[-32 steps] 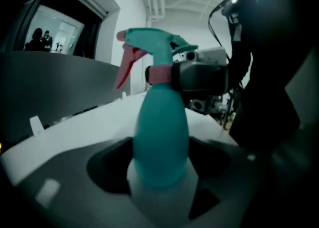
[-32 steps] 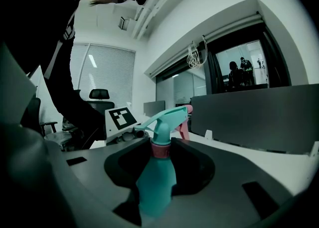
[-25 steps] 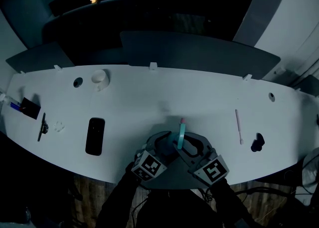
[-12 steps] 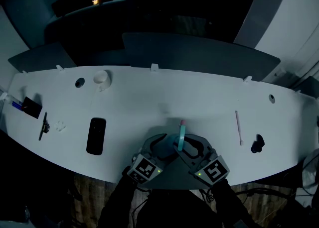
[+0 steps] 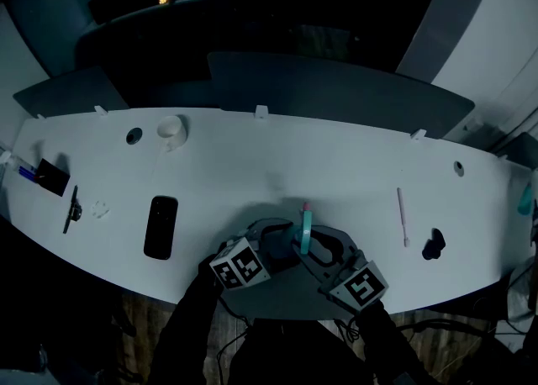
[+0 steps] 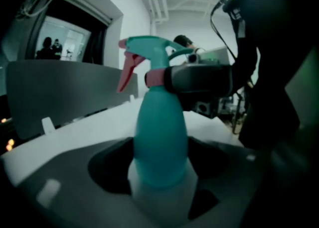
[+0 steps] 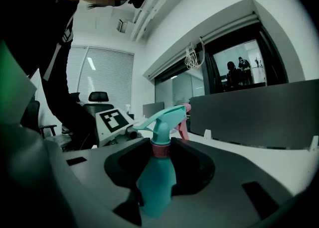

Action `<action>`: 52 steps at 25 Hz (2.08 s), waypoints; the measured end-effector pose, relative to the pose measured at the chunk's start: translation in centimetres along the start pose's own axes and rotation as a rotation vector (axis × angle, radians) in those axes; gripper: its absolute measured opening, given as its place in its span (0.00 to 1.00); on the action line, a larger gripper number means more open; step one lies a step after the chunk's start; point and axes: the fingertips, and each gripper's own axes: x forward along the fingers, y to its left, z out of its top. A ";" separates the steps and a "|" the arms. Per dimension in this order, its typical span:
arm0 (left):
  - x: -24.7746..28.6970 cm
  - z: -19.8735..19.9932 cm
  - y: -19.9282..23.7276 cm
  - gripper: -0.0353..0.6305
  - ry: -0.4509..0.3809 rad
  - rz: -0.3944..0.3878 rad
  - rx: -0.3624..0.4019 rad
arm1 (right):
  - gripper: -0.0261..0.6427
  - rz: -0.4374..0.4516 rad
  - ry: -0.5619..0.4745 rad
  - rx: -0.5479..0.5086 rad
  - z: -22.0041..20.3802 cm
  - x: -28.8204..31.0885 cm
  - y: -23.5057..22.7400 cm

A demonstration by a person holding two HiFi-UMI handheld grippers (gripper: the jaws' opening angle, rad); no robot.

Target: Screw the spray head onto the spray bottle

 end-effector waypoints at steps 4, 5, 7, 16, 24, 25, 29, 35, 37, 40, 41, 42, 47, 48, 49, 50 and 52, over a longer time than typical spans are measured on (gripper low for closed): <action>0.2 0.0 0.4 0.58 -0.060 0.285 -0.086 | 0.22 -0.071 -0.004 -0.019 -0.1 -0.3 -0.3; 0.2 0.0 0.5 0.58 -0.057 0.350 -0.100 | 0.22 -0.082 0.002 -0.023 -0.2 -0.3 -0.3; 0.3 0.1 0.7 0.58 -0.030 0.459 -0.119 | 0.22 -0.094 0.010 -0.032 -0.1 -0.2 -0.3; -1.7 0.6 0.5 0.59 -0.139 0.058 -0.236 | 0.22 -0.036 0.012 -0.027 -0.1 -0.1 -0.2; 0.7 -0.1 0.2 0.60 -0.002 -0.136 -0.075 | 0.22 -0.013 0.020 -0.017 -0.2 -0.2 -0.5; 0.8 0.0 0.3 0.60 -0.013 -0.107 -0.075 | 0.22 -0.021 0.019 -0.017 -0.2 -0.3 -0.6; 0.7 0.2 0.7 0.59 -0.057 0.107 -0.110 | 0.22 -0.072 0.012 -0.025 -0.1 -0.3 -0.8; 0.5 -0.5 0.8 0.59 -0.068 0.454 -0.204 | 0.22 -0.111 0.005 -0.025 -0.1 -0.3 -0.4; 0.3 -0.5 0.7 0.59 -0.079 0.414 -0.195 | 0.22 -0.095 0.009 -0.018 -0.2 -0.3 -0.3; -0.3 0.0 0.7 0.61 -0.090 0.256 -0.199 | 0.22 -0.062 0.010 -0.025 -0.1 -0.2 -0.3; -0.4 0.2 0.8 0.61 -0.090 0.187 -0.202 | 0.22 -0.053 0.010 -0.026 -0.1 -0.2 -0.3; -0.4 0.2 0.7 0.61 -0.078 0.113 -0.192 | 0.22 -0.043 0.011 -0.026 -0.1 -0.2 -0.2; 0.6 -0.8 -0.2 0.61 0.057 -0.170 -0.067 | 0.22 0.010 0.010 -0.003 -0.1 -0.1 -0.1; 0.8 -0.7 -0.2 0.61 0.063 -0.185 -0.056 | 0.22 0.012 0.011 0.001 -0.1 -0.2 -0.2; 0.9 -0.6 -0.2 0.61 0.060 -0.182 -0.050 | 0.22 0.012 0.012 -0.001 -0.1 -0.2 -0.3; 0.9 -0.5 -0.1 0.61 0.052 -0.159 -0.047 | 0.22 0.010 0.012 -0.007 -0.1 -0.2 -0.4; 0.9 -0.4 0.3 0.60 0.022 -0.059 -0.055 | 0.22 -0.005 0.010 -0.025 -0.1 -0.1 -0.5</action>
